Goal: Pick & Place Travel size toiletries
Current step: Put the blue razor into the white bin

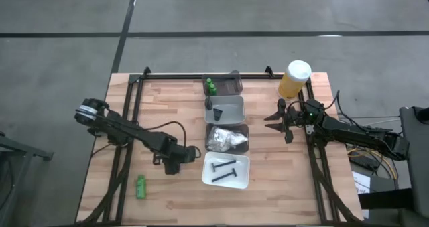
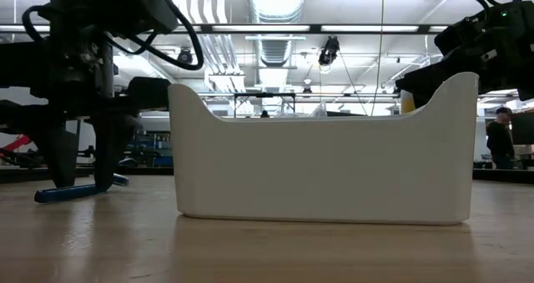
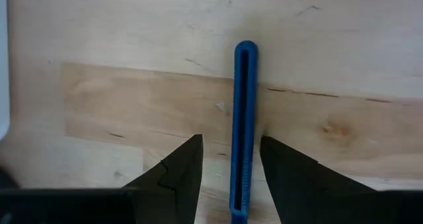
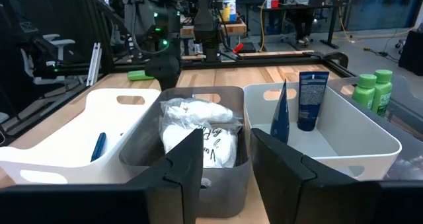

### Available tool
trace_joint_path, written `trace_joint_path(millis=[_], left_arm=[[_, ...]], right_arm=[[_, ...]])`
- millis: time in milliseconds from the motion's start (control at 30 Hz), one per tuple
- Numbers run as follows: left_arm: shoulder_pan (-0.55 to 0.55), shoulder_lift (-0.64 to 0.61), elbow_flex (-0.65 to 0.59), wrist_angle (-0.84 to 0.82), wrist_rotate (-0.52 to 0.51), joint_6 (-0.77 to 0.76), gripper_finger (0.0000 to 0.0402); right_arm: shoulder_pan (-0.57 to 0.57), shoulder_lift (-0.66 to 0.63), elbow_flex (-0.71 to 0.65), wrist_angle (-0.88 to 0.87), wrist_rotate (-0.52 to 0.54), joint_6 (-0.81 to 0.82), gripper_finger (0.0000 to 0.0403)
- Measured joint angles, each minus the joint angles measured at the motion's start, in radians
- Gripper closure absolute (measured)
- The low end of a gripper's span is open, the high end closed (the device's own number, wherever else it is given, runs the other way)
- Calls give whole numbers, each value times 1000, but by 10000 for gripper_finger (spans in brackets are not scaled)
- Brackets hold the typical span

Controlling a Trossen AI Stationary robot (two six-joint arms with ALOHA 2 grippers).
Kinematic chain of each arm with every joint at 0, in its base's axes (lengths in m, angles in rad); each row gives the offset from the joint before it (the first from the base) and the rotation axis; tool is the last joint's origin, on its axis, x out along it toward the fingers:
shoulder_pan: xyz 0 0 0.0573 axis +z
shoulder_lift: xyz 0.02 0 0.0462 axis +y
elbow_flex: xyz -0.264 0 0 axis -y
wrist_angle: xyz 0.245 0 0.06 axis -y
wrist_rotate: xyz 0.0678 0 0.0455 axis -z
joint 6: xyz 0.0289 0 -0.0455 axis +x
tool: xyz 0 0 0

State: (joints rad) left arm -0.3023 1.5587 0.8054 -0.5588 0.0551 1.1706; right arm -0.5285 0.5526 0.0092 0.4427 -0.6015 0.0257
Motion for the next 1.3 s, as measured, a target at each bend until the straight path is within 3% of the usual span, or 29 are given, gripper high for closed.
trace_joint_path(millis=[667,1000,1133,1300], left_arm=[[8,11,-6,-34,15,-84,241],[13,12,-3,-72,49,-104,242],[14,12,-3,-79,64,-108,263],[14,12,1,-80,80,-100,317]], right_arm=[[0,0,0,0,0,0,348],[0,0,0,0,0,0,356],[0,0,0,0,0,0,345],[0,0,0,0,0,0,328]])
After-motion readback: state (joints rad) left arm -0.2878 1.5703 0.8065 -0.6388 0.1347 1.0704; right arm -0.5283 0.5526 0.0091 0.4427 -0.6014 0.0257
